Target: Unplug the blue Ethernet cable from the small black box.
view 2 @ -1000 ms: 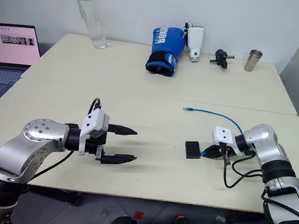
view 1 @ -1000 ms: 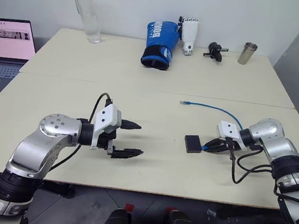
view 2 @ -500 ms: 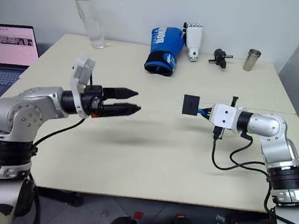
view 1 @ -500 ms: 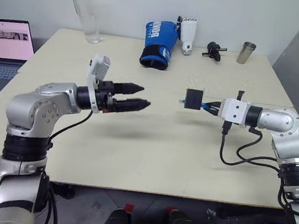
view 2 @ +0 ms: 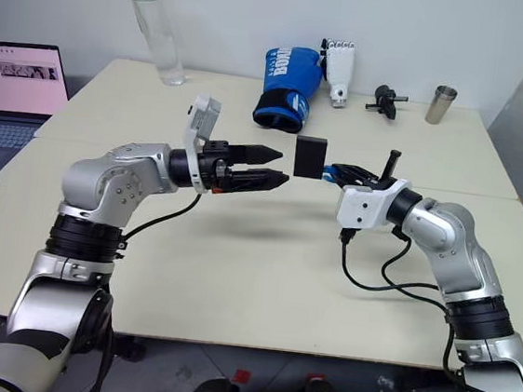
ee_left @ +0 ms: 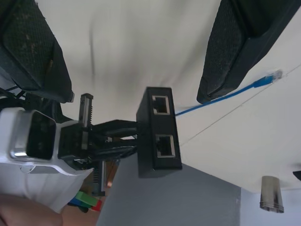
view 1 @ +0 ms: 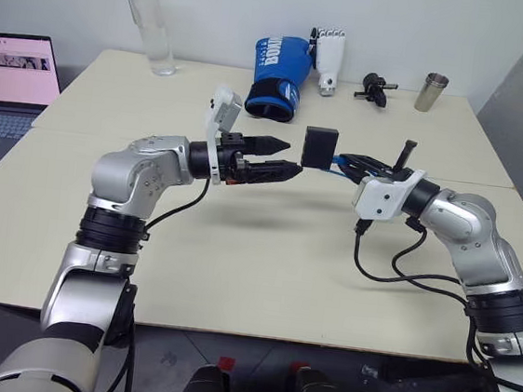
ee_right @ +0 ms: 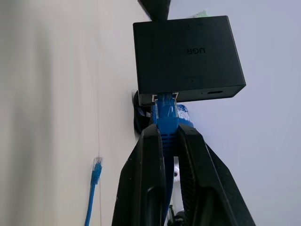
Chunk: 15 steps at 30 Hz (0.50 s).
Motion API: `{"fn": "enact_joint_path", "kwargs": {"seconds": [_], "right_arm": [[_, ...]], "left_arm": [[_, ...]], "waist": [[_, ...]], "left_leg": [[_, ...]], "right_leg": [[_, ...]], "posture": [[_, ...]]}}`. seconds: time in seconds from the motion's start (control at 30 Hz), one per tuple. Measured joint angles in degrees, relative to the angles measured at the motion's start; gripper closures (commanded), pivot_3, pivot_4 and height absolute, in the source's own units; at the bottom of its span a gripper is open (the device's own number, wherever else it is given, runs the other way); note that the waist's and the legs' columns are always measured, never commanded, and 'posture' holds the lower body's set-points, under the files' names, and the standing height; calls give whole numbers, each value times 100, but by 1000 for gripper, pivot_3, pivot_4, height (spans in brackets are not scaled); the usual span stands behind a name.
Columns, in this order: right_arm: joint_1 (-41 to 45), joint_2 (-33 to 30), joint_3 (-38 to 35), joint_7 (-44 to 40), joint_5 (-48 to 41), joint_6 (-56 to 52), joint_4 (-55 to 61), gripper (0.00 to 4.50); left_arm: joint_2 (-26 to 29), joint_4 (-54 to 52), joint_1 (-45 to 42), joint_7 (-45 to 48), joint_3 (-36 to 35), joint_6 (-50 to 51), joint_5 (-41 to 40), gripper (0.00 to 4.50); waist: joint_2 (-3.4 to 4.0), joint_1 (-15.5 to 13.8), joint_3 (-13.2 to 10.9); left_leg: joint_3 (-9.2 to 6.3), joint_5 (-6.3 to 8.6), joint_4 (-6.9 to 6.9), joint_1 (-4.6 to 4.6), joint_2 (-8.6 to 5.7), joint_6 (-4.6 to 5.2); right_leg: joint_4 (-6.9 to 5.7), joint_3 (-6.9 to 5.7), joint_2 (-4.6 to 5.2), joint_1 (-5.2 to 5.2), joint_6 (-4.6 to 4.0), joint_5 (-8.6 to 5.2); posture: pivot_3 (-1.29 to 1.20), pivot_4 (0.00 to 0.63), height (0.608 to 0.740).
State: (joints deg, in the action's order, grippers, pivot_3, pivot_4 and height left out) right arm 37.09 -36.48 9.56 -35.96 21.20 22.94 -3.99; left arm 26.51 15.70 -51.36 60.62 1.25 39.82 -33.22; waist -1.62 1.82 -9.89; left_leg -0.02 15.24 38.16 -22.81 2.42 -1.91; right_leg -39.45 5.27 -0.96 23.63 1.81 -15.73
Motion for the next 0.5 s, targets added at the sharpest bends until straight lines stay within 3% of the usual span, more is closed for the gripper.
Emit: {"fn": "enact_joint_path", "kwargs": {"seconds": [0.27,0.5], "right_arm": [[1,79,110,9,11,34,113,4374],[36,143,176,8,10,31,113,4374]], "left_arm": [[-220,550,-385,54,0,-432,270,0],[-230,705,-385,314,0,-493,306,1324]], "waist": [[0,4,0],[0,3,0]], "left_leg": [[1,2,-1,0,-1,4],[1,2,-1,-2,-1,4]], "right_leg": [[1,2,0,1,0,0],[1,1,0,2,0,0]], "posture": [[0,150,740],[0,150,740]]}}
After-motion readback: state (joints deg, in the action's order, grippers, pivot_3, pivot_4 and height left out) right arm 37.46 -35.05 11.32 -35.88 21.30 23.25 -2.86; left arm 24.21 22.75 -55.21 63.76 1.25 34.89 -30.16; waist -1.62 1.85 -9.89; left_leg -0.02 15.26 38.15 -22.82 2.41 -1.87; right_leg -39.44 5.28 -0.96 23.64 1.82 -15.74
